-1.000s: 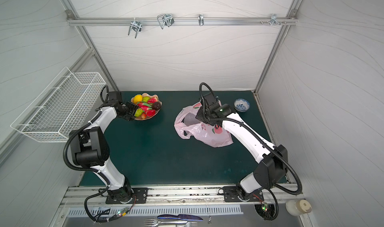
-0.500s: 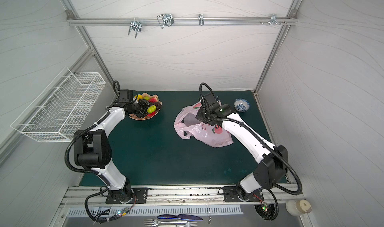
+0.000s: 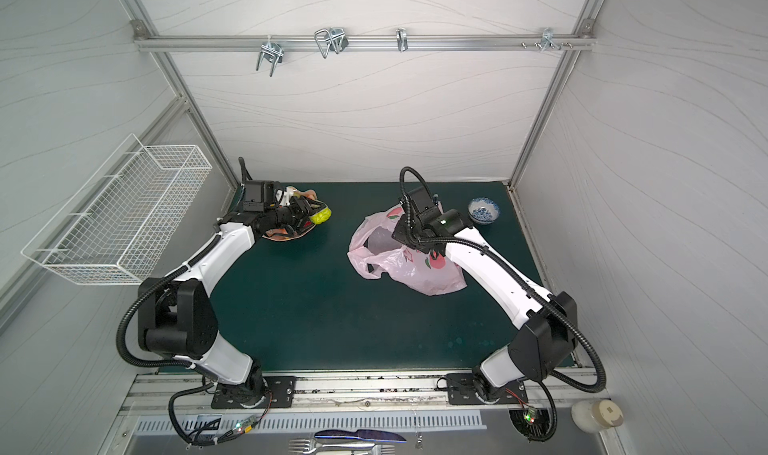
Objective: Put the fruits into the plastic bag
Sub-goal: 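Carry the green chayote with the left gripper toward the open bag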
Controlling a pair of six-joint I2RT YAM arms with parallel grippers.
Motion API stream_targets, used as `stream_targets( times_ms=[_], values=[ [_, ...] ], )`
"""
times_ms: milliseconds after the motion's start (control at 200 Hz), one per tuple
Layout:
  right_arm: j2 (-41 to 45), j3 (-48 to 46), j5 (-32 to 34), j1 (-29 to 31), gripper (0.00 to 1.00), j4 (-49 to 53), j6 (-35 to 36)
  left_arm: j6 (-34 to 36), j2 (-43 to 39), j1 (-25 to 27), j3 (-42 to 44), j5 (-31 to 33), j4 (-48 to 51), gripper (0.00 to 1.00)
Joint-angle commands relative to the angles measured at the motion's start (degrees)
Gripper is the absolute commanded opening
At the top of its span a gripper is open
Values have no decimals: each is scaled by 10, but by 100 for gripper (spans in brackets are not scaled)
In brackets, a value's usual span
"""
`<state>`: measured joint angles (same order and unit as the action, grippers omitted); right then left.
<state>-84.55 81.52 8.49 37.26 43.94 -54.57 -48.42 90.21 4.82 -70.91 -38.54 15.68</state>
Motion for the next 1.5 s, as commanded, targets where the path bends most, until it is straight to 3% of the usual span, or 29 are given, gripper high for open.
stream_targets(
  times_ms=[0, 325, 795, 1496],
  values=[
    [21, -7, 8, 2, 0, 11, -13, 39, -27, 22, 12, -45, -38, 39],
    [25, -11, 16, 9, 0, 19, -20, 114, -71, 91, 49, -69, -31, 37],
    [25, -18, 17, 16, 0, 19, -39, 165, -75, 179, 53, -61, -19, 36],
    [35, -43, 2, 17, 0, 2, -87, 248, -28, 272, 77, 30, 40, 32]
  ],
)
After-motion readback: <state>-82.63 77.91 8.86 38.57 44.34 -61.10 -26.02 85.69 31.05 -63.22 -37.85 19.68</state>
